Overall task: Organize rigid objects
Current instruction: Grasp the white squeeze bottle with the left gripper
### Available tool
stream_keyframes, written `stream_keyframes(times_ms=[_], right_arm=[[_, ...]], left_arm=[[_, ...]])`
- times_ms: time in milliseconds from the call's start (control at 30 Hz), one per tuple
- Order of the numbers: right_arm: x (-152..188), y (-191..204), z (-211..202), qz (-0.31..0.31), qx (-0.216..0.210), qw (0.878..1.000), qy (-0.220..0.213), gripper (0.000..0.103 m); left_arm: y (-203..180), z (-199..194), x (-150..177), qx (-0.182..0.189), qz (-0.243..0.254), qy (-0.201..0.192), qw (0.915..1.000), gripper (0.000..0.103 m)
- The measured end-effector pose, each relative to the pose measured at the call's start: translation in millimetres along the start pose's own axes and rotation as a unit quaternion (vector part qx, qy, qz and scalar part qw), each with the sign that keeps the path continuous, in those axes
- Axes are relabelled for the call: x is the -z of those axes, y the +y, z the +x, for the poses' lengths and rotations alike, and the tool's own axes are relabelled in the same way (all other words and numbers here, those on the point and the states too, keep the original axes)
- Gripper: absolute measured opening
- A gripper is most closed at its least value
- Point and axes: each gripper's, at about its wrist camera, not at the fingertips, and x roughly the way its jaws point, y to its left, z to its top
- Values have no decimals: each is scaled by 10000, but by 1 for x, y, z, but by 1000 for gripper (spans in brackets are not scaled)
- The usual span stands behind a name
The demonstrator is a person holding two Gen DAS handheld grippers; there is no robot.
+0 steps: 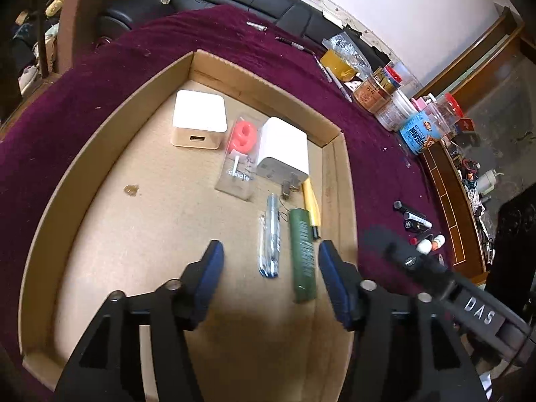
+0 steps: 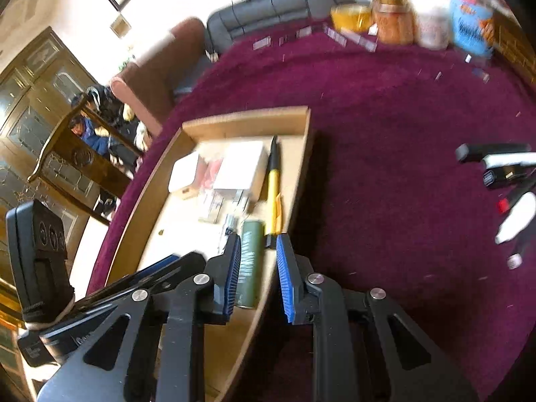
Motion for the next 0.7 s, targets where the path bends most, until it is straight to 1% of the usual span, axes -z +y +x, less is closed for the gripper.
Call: stream_keyframes(times_ms=[100,167,200,233,267,300,333,367,400,433,467,500,567,633,700], right_arm=[[2,-10,-34,-301,253,9978,-530,19],[3,-22,-63,-480,596,9922,-980,20],[3,-29,-76,-538,767,9885,-1184,28],[5,-37,-89,-580,964,9837,-1401,49],[8,-49,-103,-604,1217,9769,-1650,63],[9,-60,-112,-603,1378,9717,-1819,87],[10,-74,-120,-575,1493,9680,-1931,89],[9,-93,-124,-469,1665,9677,-1834,89],[7,-114,-126,-283,1844,9685,-1647,89],[5,-134,-127,-49,1906,9708,-1457,87],[4,-157,-129,293,1809,9745,-1298,85],[4,-178,-130,640,1655,9770,-1185,81],[2,-200,-126,1019,1440,9786,-1059,80],[1,-212,-121,1135,1357,9793,-986,77],[-4,-213,-111,1108,1261,9816,-910,73]], left_arm=[[-13,-19,9,-82,164,-250,9995,55],[-29,-32,15,-230,373,-516,9977,57],[-37,-38,17,-345,481,-641,9962,61],[-50,-46,20,-475,592,-791,9940,63],[-56,-50,22,-516,630,-869,9929,71],[-67,-55,25,-516,657,-972,9918,81],[-74,-57,27,-437,670,-1026,9915,86],[-81,-58,33,-194,693,-1044,9919,89],[-87,-56,39,75,710,-981,9926,89],[-93,-52,45,317,738,-854,9931,89],[-101,-43,55,497,820,-652,9933,89],[-107,-37,60,509,877,-562,9933,89],[-117,-20,77,417,1074,-343,9928,89],[-127,-5,88,334,1231,-55,9918,89],[-131,-1,94,343,1280,70,9912,88]])
